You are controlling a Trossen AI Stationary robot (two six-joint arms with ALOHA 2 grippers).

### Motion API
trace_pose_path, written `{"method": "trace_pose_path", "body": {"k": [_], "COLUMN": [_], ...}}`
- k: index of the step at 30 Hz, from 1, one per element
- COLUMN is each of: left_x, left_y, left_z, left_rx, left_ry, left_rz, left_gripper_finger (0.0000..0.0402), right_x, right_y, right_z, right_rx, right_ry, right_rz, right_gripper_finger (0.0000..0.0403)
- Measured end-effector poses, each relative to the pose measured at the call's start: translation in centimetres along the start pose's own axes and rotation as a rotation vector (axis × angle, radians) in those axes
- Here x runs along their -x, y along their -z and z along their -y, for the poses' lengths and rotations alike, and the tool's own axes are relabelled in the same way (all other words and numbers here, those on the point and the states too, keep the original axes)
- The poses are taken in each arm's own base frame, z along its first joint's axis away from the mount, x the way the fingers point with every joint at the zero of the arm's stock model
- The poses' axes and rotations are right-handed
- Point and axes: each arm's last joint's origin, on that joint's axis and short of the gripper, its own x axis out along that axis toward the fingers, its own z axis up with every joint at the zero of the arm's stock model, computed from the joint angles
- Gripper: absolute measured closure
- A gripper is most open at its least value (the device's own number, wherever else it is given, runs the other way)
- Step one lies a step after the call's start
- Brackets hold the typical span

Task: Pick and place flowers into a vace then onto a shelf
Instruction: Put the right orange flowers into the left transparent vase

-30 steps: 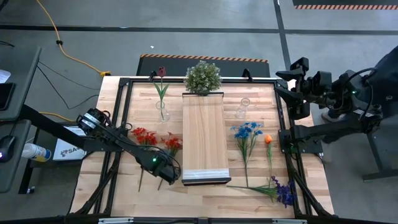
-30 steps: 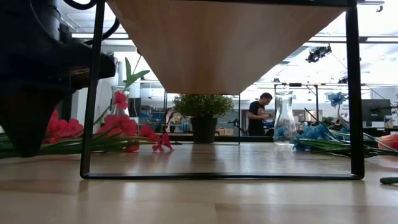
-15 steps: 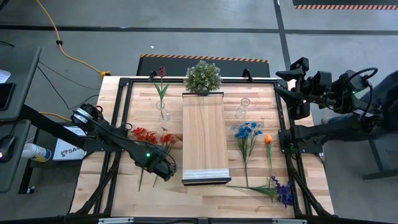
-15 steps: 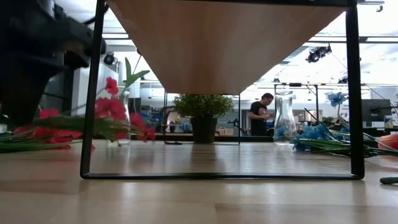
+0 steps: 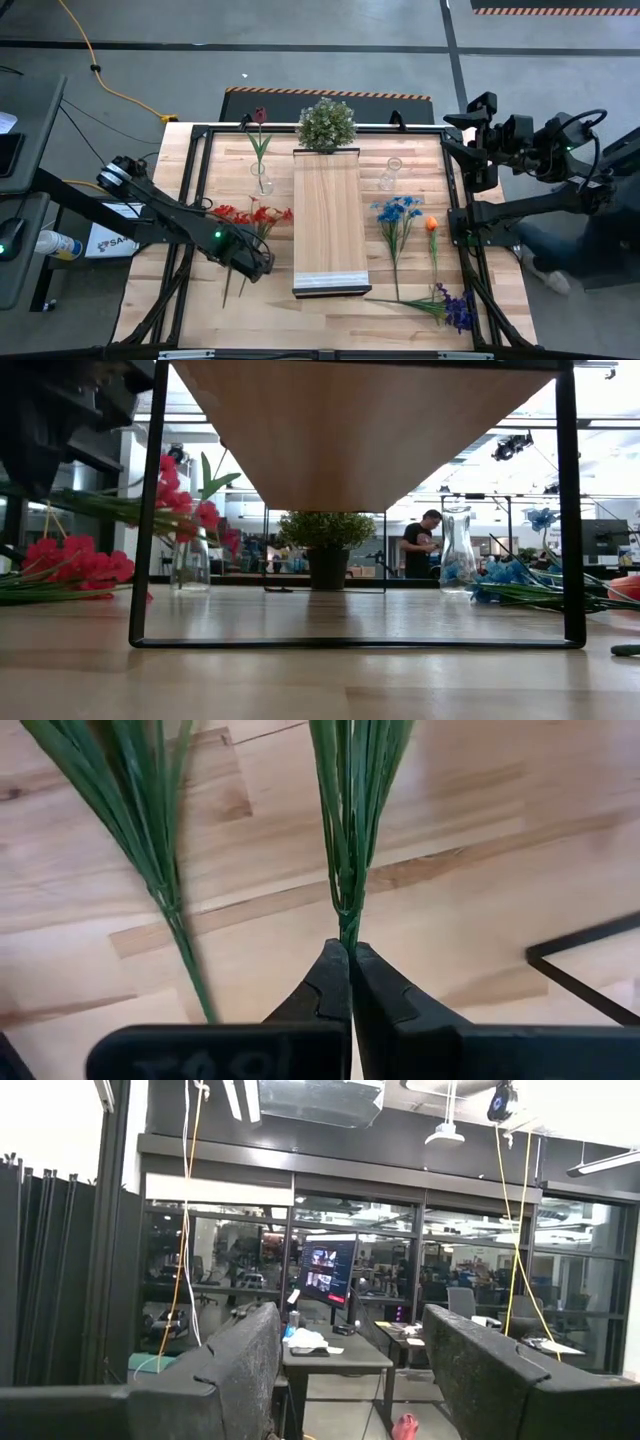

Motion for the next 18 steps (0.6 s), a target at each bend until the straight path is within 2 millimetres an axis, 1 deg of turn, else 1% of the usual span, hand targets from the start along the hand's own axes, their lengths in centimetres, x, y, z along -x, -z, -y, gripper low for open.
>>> {"method": "trace_pose_path", "body": {"k": [5,8,13,18], "left_x": [1.4,2.8,4.7,5.8], "left_y": [-0.2,-0.3,-0.4,-0.4], "left_z": [-0.3,-0.4,-0.2,0.0], "left_rx": [0.007,0.003,-0.004,-0.004], "left_ry": [0.000,-0.043,-0.067,-0.062], "left_rz": [-0.001,0.013,0.022,0.022], "left_gripper_finger": [0.0371,0.0371,0.0371,0.0371], "right_x": [0.0,0.0,0.0,0.0], "right_y": [0.0,0.0,0.0,0.0], "right_z": [0.0,0.0,0.0,0.0], "right_rx": [0.000,0.000,0.001,0.001], "right_ry": [0.000,0.000,0.000,0.000], "right_rz": [0.002,0.004,0.004,0.003], "right_gripper_finger": [0.0167,0.0167,0.0167,0.0167]}}
